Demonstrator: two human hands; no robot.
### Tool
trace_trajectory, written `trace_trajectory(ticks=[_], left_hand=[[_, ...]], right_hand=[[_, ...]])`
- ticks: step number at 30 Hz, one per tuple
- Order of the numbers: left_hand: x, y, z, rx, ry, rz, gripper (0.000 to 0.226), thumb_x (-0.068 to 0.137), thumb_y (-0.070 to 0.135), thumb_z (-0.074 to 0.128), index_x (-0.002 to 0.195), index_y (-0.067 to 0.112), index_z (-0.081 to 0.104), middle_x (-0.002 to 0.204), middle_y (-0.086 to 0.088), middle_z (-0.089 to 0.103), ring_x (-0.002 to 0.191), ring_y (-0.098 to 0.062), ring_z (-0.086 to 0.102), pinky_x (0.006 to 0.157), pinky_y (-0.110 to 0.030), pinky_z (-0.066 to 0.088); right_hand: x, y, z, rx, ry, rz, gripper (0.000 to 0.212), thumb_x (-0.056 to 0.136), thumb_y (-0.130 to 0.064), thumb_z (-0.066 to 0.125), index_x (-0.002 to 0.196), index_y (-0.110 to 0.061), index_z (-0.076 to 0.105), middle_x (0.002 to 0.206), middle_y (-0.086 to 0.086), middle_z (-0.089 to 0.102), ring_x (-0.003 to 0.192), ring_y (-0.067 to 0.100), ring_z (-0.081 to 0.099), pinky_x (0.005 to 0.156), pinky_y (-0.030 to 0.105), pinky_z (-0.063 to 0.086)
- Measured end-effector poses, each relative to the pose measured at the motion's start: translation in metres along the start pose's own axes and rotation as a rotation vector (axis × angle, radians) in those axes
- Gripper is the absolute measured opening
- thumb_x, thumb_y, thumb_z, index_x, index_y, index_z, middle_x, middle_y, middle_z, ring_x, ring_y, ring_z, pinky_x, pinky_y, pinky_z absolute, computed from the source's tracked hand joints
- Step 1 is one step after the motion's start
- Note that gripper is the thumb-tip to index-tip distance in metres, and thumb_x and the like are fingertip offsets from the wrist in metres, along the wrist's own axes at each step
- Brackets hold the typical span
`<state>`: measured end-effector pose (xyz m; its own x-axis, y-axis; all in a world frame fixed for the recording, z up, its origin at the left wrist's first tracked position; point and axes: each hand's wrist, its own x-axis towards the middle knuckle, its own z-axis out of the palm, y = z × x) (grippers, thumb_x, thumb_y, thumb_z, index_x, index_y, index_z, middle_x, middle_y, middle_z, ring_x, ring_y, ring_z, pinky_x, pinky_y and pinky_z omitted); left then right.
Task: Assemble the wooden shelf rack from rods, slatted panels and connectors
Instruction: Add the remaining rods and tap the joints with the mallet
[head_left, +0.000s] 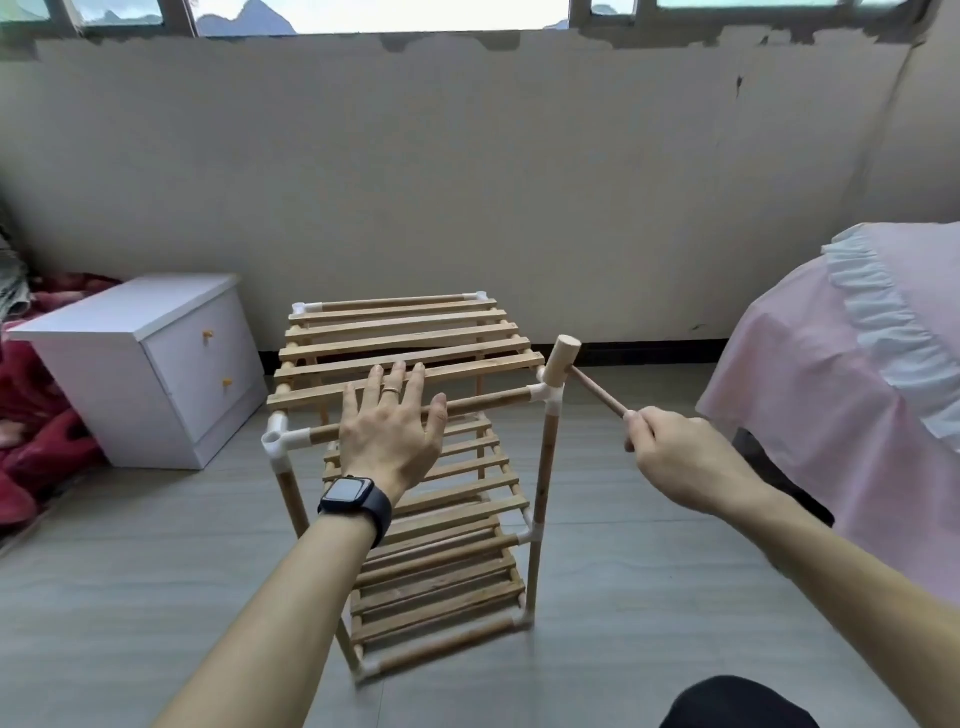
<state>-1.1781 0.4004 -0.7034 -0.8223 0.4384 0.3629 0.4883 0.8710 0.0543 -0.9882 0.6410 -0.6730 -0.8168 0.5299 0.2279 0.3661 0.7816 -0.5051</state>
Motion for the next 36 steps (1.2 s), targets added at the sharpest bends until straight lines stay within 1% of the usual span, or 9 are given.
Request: trace_trajectory(ticks=[4, 7, 12, 17, 21, 24, 27, 31, 36], left_hand=[[-0.002, 0.001, -0.002, -0.008, 0.015, -0.004, 0.077, 0.094, 0.061, -0.002, 0.16, 0.029, 0.02, 0.167, -0.001, 0.021, 0.154, -0.023, 0.016, 0.124, -0.051, 0.011], [-0.003, 0.003, -0.002, -0.012, 0.022, -0.004, 0.078, 0.093, 0.06, -0.002, 0.16, 0.027, 0.022, 0.167, -0.002, 0.022, 0.154, -0.024, 0.018, 0.124, -0.051, 0.012], [-0.006, 0.003, 0.0, -0.016, 0.05, 0.003, 0.076, 0.095, 0.058, 0.0, 0.159, 0.025, 0.026, 0.165, -0.004, 0.026, 0.153, -0.026, 0.02, 0.123, -0.049, 0.013], [-0.004, 0.002, 0.002, 0.025, 0.066, 0.028, 0.076, 0.096, 0.058, 0.003, 0.158, 0.023, 0.03, 0.164, -0.007, 0.029, 0.152, -0.027, 0.023, 0.122, -0.052, 0.014], [-0.014, 0.015, 0.009, 0.032, 0.231, 0.207, 0.066, 0.097, 0.051, 0.032, 0.152, 0.016, 0.042, 0.161, -0.015, 0.032, 0.151, -0.031, 0.025, 0.121, -0.063, -0.001], [-0.031, 0.04, 0.029, 0.071, 0.302, 0.511, 0.066, 0.087, 0.038, 0.06, 0.148, 0.014, 0.05, 0.159, -0.017, 0.036, 0.148, -0.033, 0.033, 0.118, -0.067, 0.017], [-0.047, 0.068, 0.057, 0.041, 0.146, 0.603, 0.067, 0.082, 0.032, 0.068, 0.146, 0.017, 0.052, 0.157, -0.014, 0.041, 0.145, -0.033, 0.038, 0.117, -0.062, 0.028], [-0.061, 0.092, 0.106, -0.029, -0.152, 0.328, 0.067, 0.097, 0.047, 0.045, 0.156, 0.024, 0.025, 0.166, -0.005, 0.019, 0.153, -0.026, 0.015, 0.124, -0.054, 0.015], [-0.072, 0.101, 0.17, -0.099, -0.312, 0.105, 0.074, 0.099, 0.044, 0.044, 0.161, 0.02, 0.011, 0.169, -0.006, 0.008, 0.156, -0.027, 0.005, 0.125, -0.053, 0.007]], right_hand=[[-0.004, 0.006, 0.002, 0.103, 0.157, -0.043, 0.035, 0.107, -0.04, 0.037, 0.084, -0.023, 0.057, 0.055, -0.004, 0.059, 0.053, 0.013, 0.056, 0.05, 0.033, 0.038], [-0.005, 0.011, 0.008, 0.04, 0.009, 0.001, 0.037, 0.107, -0.04, 0.036, 0.083, -0.024, 0.059, 0.068, 0.0, 0.064, 0.06, 0.019, 0.059, 0.055, 0.036, 0.04], [-0.012, 0.027, 0.02, 0.196, 0.113, 0.012, 0.034, 0.106, -0.04, 0.042, 0.081, -0.026, 0.062, 0.056, -0.003, 0.06, 0.055, 0.011, 0.057, 0.05, 0.034, 0.039], [-0.025, 0.047, 0.047, 0.382, 0.151, 0.042, 0.032, 0.107, -0.034, 0.044, 0.083, -0.027, 0.064, 0.051, -0.014, 0.054, 0.048, 0.006, 0.051, 0.046, 0.02, 0.038], [-0.03, 0.058, 0.065, 0.482, 0.202, 0.053, 0.031, 0.107, -0.034, 0.045, 0.083, -0.028, 0.064, 0.055, -0.012, 0.055, 0.048, 0.006, 0.048, 0.048, 0.019, 0.038], [-0.039, 0.076, 0.088, 0.506, 0.209, 0.134, 0.03, 0.107, -0.033, 0.046, 0.085, -0.028, 0.065, 0.058, -0.007, 0.055, 0.053, 0.004, 0.051, 0.05, 0.018, 0.038], [-0.054, 0.105, 0.123, 0.51, 0.157, 0.301, 0.029, 0.107, -0.036, 0.044, 0.088, -0.029, 0.065, 0.064, -0.005, 0.057, 0.053, 0.003, 0.051, 0.053, 0.025, 0.039], [-0.084, 0.152, 0.18, 0.414, 0.02, 0.521, 0.032, 0.107, -0.037, 0.038, 0.102, -0.021, 0.065, 0.079, -0.008, 0.063, 0.071, 0.008, 0.057, 0.06, 0.031, 0.04], [-0.129, 0.214, 0.247, 0.121, -0.22, 0.738, 0.026, 0.107, -0.025, 0.03, 0.118, -0.012, 0.05, 0.114, 0.008, 0.061, 0.091, 0.027, 0.06, 0.075, 0.04, 0.046]])
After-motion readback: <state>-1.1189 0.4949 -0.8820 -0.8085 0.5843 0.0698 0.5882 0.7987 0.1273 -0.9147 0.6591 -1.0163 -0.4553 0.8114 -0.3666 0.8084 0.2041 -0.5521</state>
